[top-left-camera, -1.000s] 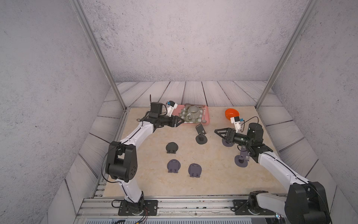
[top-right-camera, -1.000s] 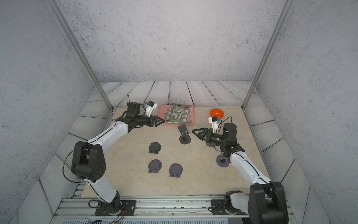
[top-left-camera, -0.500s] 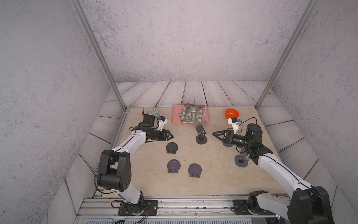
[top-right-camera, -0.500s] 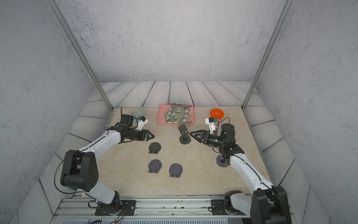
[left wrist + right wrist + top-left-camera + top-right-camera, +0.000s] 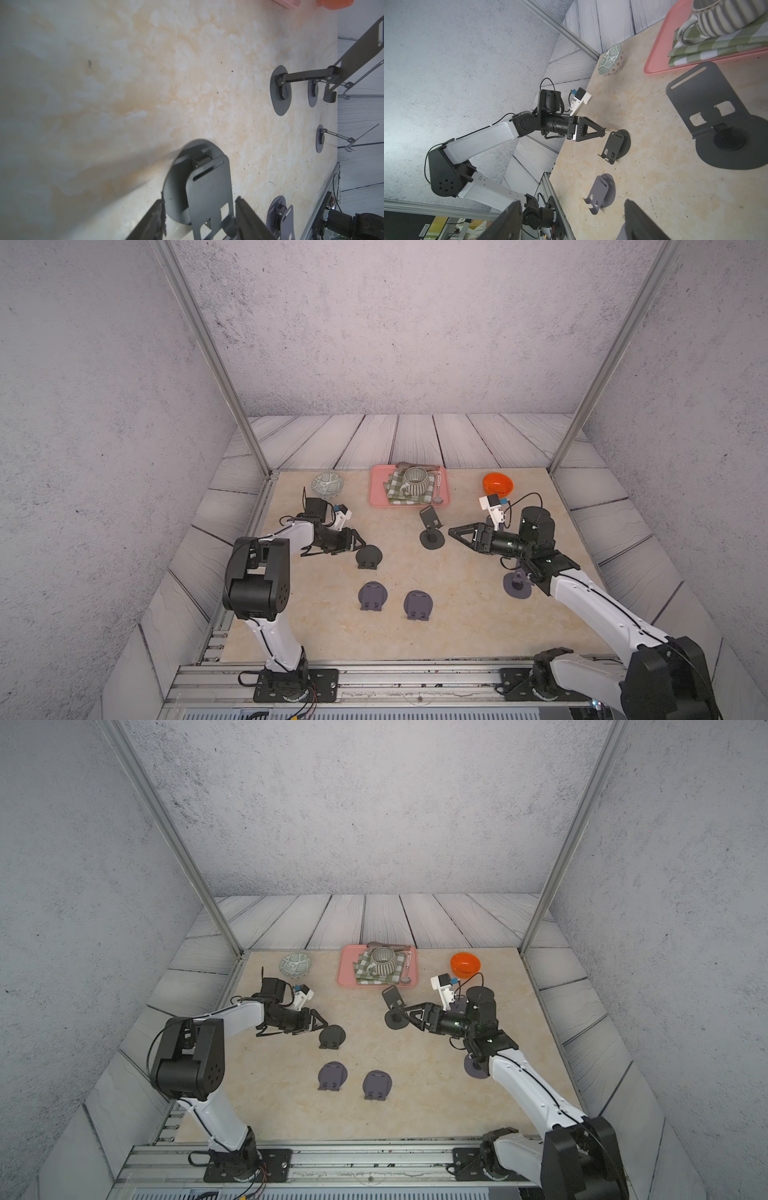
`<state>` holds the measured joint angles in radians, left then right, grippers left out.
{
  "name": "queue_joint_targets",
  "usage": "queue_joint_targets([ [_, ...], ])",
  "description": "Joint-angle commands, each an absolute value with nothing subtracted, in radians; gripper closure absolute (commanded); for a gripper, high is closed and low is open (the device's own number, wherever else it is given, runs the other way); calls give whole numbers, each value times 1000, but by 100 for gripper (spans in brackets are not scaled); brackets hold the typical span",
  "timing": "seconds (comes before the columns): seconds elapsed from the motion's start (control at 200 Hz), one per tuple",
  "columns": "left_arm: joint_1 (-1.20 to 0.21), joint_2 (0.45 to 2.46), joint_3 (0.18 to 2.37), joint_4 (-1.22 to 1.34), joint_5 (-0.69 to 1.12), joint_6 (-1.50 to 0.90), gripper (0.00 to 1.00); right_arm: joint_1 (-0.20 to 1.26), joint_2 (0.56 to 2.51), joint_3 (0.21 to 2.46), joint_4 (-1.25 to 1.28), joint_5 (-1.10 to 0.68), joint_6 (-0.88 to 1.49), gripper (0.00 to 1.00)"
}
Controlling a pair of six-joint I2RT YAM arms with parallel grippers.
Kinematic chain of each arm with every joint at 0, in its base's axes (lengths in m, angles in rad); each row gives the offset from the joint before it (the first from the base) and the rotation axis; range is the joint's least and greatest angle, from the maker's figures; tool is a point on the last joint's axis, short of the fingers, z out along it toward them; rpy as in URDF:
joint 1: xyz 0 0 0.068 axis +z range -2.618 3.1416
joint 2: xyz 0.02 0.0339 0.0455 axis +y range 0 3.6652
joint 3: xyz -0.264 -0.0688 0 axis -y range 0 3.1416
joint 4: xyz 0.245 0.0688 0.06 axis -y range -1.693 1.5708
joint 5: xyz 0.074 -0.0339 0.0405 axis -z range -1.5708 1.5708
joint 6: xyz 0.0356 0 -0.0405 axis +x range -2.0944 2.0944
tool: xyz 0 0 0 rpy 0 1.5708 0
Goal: Open the phone stand
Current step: Pick up the phone stand at the center of the board.
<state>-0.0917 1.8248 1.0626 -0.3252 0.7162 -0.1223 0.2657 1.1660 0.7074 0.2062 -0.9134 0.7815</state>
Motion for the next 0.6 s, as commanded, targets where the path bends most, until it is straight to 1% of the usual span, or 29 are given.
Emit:
queue_joint_targets([
  [0.0, -85, 1849, 1080, -302, 767, -136, 42, 273, 1191, 716, 233, -913, 767, 20],
  [0.24, -87, 1880, 1082, -266, 799, -148, 42, 281, 1224, 713, 263, -907, 778, 20],
  [0.595, -97, 1949, 1124, -252, 859, -153, 43, 285, 1217, 700, 264, -894, 785, 20],
])
